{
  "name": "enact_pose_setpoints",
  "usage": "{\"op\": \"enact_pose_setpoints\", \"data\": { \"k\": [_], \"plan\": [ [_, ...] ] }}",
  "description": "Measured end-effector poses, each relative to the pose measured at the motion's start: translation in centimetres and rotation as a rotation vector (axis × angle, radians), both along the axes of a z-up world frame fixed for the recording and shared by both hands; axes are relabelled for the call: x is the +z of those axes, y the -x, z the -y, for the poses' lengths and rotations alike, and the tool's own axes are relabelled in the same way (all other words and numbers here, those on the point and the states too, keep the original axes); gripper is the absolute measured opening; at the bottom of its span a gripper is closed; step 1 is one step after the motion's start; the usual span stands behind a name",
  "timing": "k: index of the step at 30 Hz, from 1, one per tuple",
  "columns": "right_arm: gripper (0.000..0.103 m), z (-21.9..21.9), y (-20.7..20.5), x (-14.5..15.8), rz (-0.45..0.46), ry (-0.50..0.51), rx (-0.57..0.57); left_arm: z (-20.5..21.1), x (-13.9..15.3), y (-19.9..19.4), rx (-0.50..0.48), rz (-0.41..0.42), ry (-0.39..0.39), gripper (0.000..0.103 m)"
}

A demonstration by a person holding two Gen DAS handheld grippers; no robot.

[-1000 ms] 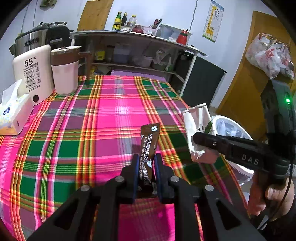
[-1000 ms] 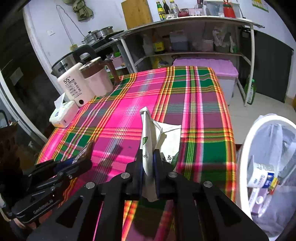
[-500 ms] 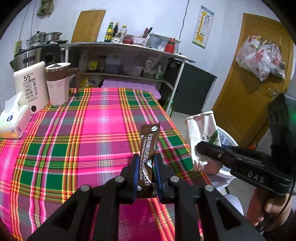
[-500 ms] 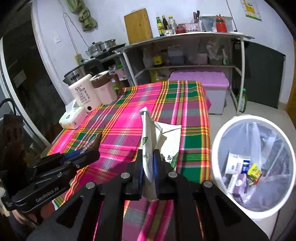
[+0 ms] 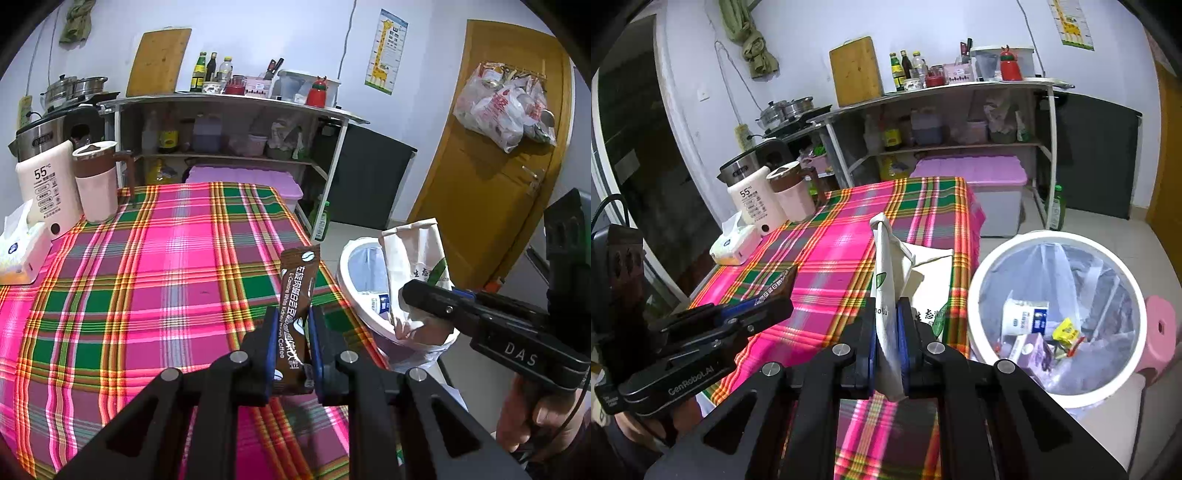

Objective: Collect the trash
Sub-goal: 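Carry the brown wrapper and white napkin over the white bin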

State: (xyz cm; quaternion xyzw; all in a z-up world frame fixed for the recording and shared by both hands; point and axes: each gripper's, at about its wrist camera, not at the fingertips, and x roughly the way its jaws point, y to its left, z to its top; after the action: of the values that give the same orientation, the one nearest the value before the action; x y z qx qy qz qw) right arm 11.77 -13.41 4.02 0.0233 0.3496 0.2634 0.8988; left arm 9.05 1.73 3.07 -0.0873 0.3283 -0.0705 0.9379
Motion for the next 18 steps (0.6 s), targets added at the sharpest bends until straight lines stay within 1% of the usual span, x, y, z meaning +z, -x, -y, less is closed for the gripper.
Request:
{"op": "enact_pose_setpoints", "data": {
  "k": [8, 18],
  "plan": [
    [0.01, 2.7, 0.1, 0.1, 0.002, -0.006, -0.047, 2.2, 0.2, -0.8, -0.034, -0.006, -0.006, 0.017],
    [0.01, 6.2, -0.7, -0.3, -0.011, -0.007, -0.121, 5.4, 0.0, -2.8, -0.101, -0.015, -0.012, 0.017]
  ]
}}
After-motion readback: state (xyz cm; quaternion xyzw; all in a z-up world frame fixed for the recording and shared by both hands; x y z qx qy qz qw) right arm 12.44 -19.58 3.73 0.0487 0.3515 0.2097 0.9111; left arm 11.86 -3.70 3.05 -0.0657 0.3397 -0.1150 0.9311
